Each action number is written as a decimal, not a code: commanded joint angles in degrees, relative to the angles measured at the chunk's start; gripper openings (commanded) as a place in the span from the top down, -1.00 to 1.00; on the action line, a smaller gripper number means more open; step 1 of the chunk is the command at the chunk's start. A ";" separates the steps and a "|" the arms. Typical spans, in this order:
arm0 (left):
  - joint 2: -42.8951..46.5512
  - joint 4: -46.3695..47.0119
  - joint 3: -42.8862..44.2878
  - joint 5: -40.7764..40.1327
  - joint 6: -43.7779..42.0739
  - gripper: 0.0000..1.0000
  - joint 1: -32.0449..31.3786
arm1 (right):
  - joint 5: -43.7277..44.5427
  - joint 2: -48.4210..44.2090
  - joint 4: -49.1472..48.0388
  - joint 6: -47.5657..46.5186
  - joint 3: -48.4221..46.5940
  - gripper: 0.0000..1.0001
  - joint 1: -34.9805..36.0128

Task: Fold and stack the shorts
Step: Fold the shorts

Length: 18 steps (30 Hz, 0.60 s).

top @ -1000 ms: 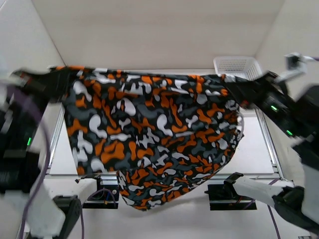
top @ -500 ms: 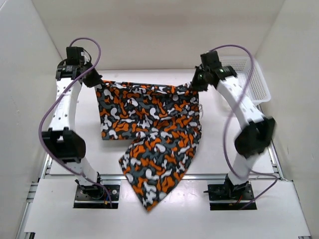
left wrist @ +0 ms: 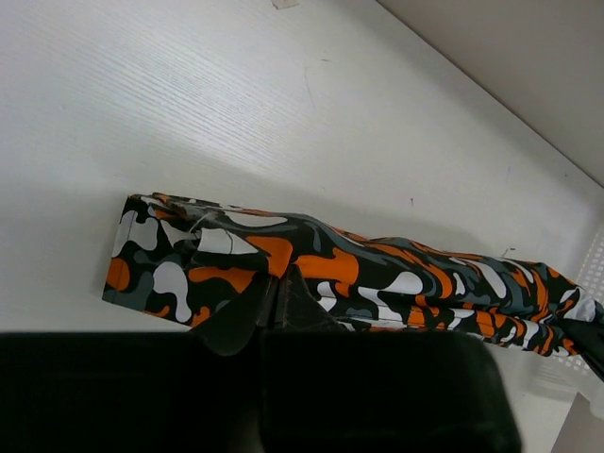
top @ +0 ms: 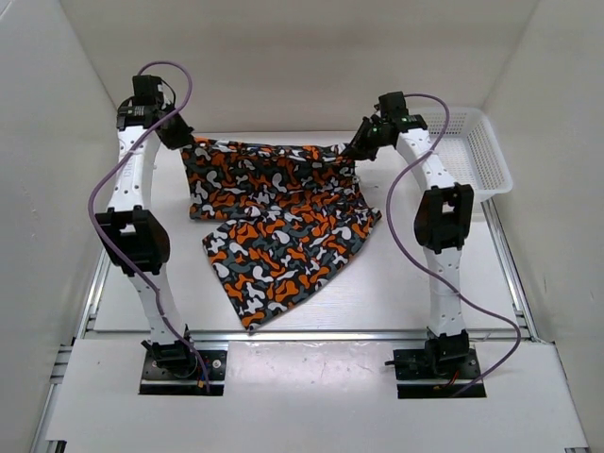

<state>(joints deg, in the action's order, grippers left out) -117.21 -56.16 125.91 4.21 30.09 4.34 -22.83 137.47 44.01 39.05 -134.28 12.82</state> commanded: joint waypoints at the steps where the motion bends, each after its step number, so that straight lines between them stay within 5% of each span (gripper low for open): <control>1: 7.77 1.32 -2.58 -3.60 -2.40 0.79 2.96 | -0.97 -7.02 -2.08 -2.13 6.00 1.00 -3.33; 12: 43.44 1.32 -42.80 7.83 -1.00 0.79 -2.31 | -1.78 -34.36 -8.58 -4.24 45.63 1.00 -5.88; 18: 56.54 -2.55 -56.02 9.50 0.14 0.79 -5.66 | 2.17 -44.91 -8.59 -8.62 62.19 1.00 -10.00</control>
<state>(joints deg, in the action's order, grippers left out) -63.92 -56.75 73.93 15.49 30.30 -1.76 -27.07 94.91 36.29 35.00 -77.06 5.98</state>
